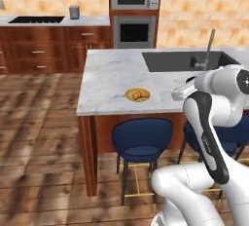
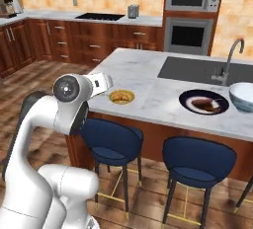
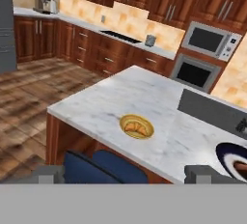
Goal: Take the smaller bowl and place it next to the appetizer plate on the dining counter , and place the larger bowl next to the plate with cooked food.
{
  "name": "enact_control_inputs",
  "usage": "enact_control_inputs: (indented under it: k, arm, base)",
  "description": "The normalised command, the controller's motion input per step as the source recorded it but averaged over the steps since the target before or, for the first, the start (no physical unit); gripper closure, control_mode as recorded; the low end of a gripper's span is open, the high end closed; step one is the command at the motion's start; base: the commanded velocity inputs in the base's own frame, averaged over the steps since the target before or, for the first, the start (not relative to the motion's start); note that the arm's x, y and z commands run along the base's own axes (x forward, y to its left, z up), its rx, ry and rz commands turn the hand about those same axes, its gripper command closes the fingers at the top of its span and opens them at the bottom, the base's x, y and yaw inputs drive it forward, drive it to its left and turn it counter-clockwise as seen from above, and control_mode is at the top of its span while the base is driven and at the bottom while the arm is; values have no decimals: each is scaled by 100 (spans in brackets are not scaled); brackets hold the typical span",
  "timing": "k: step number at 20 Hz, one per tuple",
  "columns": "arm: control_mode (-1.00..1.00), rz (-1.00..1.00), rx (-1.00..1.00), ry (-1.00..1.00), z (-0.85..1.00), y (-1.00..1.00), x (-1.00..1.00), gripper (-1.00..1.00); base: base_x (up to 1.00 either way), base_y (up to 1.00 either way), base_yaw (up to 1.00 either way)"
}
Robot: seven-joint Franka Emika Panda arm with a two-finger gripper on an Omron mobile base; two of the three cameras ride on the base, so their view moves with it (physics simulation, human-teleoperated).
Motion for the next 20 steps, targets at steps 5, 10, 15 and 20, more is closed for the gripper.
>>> enact_control_inputs:
  k: [5, 10, 15, 20]
  arm:
    - [100, 0, 0, 0, 0, 0, 0, -100]
    - [100, 0, 0, 0, 0, 0, 0, -100]
    - [100, 0, 0, 0, 0, 0, 0, -100]
    - [100, 0, 0, 0, 0, 0, 0, -100]
  base:
    - [58, 100, 13]
    - [95, 100, 20]
    - [100, 100, 20]
    - [100, 100, 8]
